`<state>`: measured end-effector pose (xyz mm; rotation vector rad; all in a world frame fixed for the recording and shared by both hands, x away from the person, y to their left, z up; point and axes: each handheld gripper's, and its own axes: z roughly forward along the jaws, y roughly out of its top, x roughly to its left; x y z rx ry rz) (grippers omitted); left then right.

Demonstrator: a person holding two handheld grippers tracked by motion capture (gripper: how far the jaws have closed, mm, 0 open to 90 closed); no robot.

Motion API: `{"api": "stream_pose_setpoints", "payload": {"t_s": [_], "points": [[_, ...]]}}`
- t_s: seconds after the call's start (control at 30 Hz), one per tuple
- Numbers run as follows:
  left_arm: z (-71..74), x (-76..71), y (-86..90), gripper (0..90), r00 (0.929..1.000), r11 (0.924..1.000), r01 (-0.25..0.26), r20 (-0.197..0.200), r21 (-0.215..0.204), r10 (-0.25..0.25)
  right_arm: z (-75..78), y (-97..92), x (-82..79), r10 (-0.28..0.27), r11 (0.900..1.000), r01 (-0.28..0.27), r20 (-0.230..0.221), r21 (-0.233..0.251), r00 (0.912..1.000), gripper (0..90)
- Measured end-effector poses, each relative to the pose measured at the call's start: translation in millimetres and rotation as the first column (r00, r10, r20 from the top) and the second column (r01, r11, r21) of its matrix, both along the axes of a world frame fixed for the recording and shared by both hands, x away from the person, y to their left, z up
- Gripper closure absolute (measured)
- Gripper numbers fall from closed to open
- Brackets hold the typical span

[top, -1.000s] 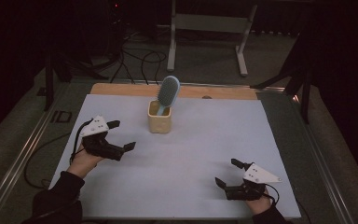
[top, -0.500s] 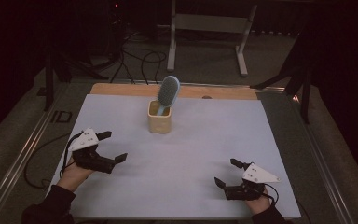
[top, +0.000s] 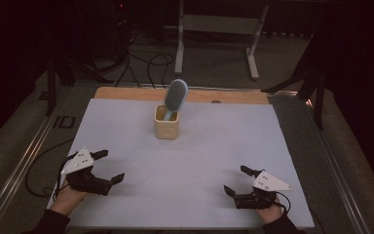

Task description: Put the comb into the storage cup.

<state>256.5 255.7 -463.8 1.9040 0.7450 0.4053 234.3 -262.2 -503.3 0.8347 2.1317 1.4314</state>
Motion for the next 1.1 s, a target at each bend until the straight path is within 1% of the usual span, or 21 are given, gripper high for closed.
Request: {"api": "stream_pose_setpoints", "payload": {"t_s": [0.1, 0.13, 0.2, 0.27, 0.3, 0.33, 0.43, 0.53, 0.6, 0.7, 0.73, 0.8, 0.9, 0.97, 1.03, 1.1], "points": [[-5.7, -5.6, 2.0, 0.0, 1.0000, 1.0000, -0.004, -0.002, -0.007, 0.004, -0.2, 0.4, -0.1, -0.001, 1.0000, 0.001, -0.005, -0.002, 1.0000, 8.7], [-7.5, -7.2, 2.7, 0.0, 1.0000, 1.0000, -0.004, -0.008, -0.007, 0.004, -0.2, 0.4, -0.1, -0.001, 1.0000, 0.001, -0.005, -0.002, 1.0000, 8.7], [-11.4, -10.2, 4.0, 0.0, 1.0000, 1.0000, -0.006, -0.007, -0.001, 0.006, -0.1, 0.6, -0.1, -0.001, 1.0000, 0.001, -0.006, -0.002, 1.0000, 8.7], [-15.5, -12.7, 5.9, 0.0, 0.9998, 0.9999, -0.013, -0.016, -0.008, 0.013, -0.3, 1.0, -0.1, -0.001, 1.0000, 0.001, -0.008, -0.003, 1.0000, 8.7], [-19.6, -15.2, 7.3, 0.0, 0.9996, 0.9998, -0.019, -0.020, -0.004, 0.019, -0.1, 0.9, -0.2, -0.002, 1.0000, 0.002, -0.007, -0.003, 1.0000, 8.7], [-19.6, -15.2, 7.3, 0.0, 0.9996, 0.9998, -0.019, -0.020, -0.004, 0.019, -0.1, 0.9, -0.2, -0.002, 1.0000, 0.002, -0.007, -0.003, 1.0000, 8.7], [-25.9, -18.5, 11.1, 0.0, 0.9991, 0.9995, -0.030, -0.031, -0.008, 0.030, -0.7, 0.6, 0.4, 0.000, 1.0000, 0.000, -0.007, -0.004, 1.0000, 8.7], [-32.7, -21.9, 15.0, 0.0, 0.9982, 0.9990, -0.045, -0.041, -0.002, 0.045, -0.4, 1.1, -0.1, -0.002, 1.0000, 0.002, -0.007, -0.002, 1.0000, 8.7], [-36.9, -24.3, 16.1, 0.0, 0.9977, 0.9984, -0.050, -0.045, 0.026, 0.052, -0.8, 0.8, 0.3, -0.004, 1.0000, 0.004, -0.008, 0.000, 1.0000, 8.7], [-42.0, -27.5, 18.2, 0.0, 0.9964, 0.9971, -0.062, -0.055, 0.044, 0.065, -0.8, 0.7, 0.5, -0.004, 1.0000, 0.004, -0.008, -0.002, 1.0000, 8.7], [-43.3, -28.4, 19.3, 0.0, 0.9957, 0.9965, -0.067, -0.061, 0.051, 0.070, -0.9, 0.6, 0.7, -0.001, 1.0000, 0.001, -0.006, -0.002, 1.0000, 8.7], [-46.5, -30.0, 22.2, 0.0, 0.9932, 0.9955, -0.084, -0.076, 0.043, 0.088, -1.1, 0.4, 1.0, -0.002, 1.0000, 0.002, -0.006, -0.006, 1.0000, 8.7], [-51.1, -33.0, 25.2, 0.0, 0.9893, 0.9915, -0.110, -0.089, 0.069, 0.116, -0.7, 0.7, 0.5, -0.004, 1.0000, 0.004, -0.006, -0.003, 1.0000, 8.7], [-52.9, -34.9, 26.4, 0.0, 0.9875, 0.9891, -0.122, -0.090, 0.082, 0.129, -0.8, 0.5, 0.6, -0.004, 1.0000, 0.004, -0.008, -0.001, 1.0000, 8.7], [-53.9, -35.9, 28.1, 0.0, 0.9859, 0.9880, -0.137, -0.088, 0.072, 0.143, -1.2, 0.2, 1.3, -0.002, 1.0000, 0.002, -0.006, -0.003, 1.0000, 8.7], [-53.2, -36.6, 29.2, 0.0, 0.9832, 0.9844, -0.162, -0.074, 0.069, 0.167, -0.8, 0.3, 1.2, -0.002, 1.0000, 0.002, -0.005, -0.003, 1.0000, 8.7]]}}
